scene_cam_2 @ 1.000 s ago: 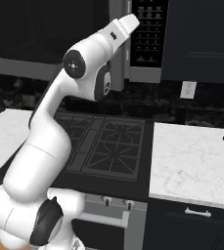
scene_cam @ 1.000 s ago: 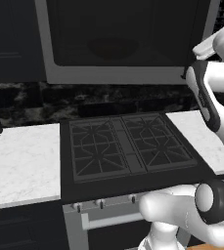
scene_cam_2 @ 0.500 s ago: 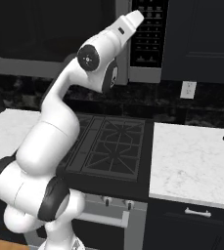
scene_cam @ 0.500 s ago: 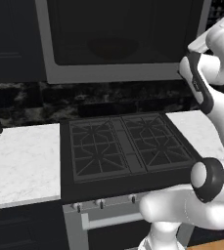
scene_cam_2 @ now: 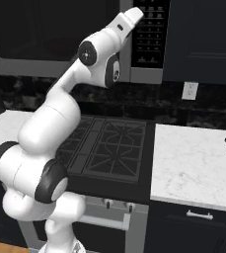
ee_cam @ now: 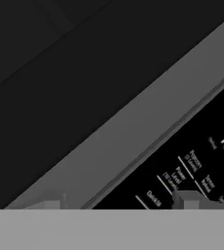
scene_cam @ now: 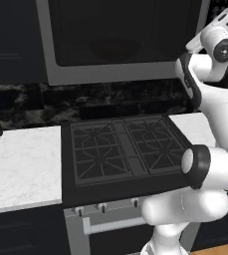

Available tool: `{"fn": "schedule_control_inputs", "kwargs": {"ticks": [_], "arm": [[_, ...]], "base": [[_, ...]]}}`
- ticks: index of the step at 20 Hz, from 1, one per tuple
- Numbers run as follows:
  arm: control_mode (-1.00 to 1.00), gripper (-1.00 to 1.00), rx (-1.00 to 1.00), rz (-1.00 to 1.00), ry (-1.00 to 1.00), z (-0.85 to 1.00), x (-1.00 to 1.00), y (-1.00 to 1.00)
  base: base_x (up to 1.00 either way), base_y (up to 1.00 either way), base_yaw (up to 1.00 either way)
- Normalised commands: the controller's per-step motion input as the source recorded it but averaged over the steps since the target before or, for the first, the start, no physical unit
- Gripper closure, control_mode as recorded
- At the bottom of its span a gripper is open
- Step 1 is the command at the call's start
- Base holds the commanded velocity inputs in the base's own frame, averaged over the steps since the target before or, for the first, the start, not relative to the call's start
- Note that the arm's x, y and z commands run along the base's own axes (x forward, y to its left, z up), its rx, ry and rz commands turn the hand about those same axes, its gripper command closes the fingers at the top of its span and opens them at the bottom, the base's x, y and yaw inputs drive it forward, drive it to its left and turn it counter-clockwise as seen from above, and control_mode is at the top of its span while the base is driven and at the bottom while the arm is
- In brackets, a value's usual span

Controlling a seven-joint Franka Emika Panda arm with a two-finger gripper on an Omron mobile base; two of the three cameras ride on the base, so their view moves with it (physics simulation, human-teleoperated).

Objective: Open the microwave, place the bowl with waffle inside the microwave, then close the microwave door and turn it on.

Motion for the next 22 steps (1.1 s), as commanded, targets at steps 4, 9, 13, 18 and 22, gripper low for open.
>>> {"fn": "schedule_control_inputs", "kwargs": {"ticks": [4, 9, 13, 18, 22], "arm": [[-1.0, -1.0, 0.01, 0.0, 0.03, 0.09, 0.81, 0.0], [-1.0, -1.0, 0.09, 0.05, 0.01, 0.14, -0.35, -0.23], [-1.0, -1.0, 0.13, 0.16, -0.21, 0.0, -1.0, -0.45], [-1.0, -1.0, 0.05, 0.3, -0.1, 0.0, -0.87, -0.28], [-1.0, -1.0, 0.0, 0.38, 0.04, -0.15, -0.46, -0.27]], "base": [[0.0, 0.0, 0.0], [0.0, 0.0, 0.0], [0.0, 0.0, 0.0], [0.0, 0.0, 0.0], [0.0, 0.0, 0.0]]}}
